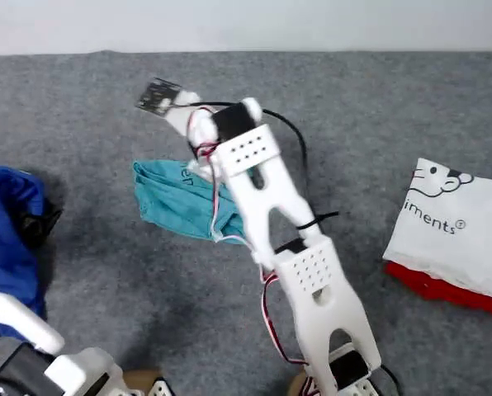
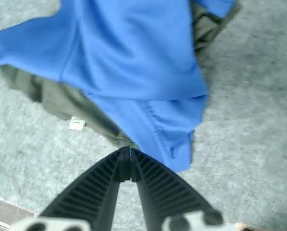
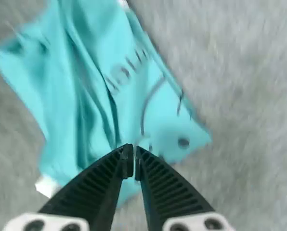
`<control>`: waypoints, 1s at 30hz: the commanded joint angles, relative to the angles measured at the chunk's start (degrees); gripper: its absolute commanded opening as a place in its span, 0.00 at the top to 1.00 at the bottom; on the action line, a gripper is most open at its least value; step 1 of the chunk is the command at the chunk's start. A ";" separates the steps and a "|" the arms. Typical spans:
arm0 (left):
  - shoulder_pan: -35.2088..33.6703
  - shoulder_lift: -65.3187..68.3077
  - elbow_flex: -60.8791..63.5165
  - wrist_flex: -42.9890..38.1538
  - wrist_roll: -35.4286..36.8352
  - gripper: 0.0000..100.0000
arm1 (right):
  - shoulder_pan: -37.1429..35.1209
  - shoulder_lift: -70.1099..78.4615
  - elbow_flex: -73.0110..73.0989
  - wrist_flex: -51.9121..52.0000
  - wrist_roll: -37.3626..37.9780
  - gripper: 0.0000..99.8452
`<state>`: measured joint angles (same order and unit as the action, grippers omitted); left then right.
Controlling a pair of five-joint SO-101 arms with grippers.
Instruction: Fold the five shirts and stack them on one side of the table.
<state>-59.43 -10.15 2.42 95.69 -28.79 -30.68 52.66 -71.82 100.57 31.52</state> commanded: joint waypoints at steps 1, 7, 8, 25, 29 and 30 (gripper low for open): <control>-2.37 -2.11 -0.40 -1.41 -0.35 0.99 | 2.51 -1.10 4.04 2.24 0.79 0.99; -3.52 -2.11 -0.31 -1.41 -0.35 0.99 | -4.26 -0.75 9.85 1.98 0.53 0.99; -3.52 -2.11 -0.31 -1.41 -0.26 0.99 | -6.37 -0.75 10.55 1.36 0.53 0.99; -3.60 -2.11 -0.22 -1.05 -0.18 0.99 | -11.56 -1.01 -7.30 2.24 0.62 0.99; -3.60 -2.02 -0.22 -1.05 -0.18 0.99 | -5.14 0.04 -3.96 2.24 0.70 0.99; -3.60 -2.02 -0.22 -1.05 -0.18 0.99 | -4.70 0.31 -2.46 2.24 0.70 0.99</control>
<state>-62.77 -10.15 2.42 95.52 -28.79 -38.15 54.86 -75.43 100.57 31.87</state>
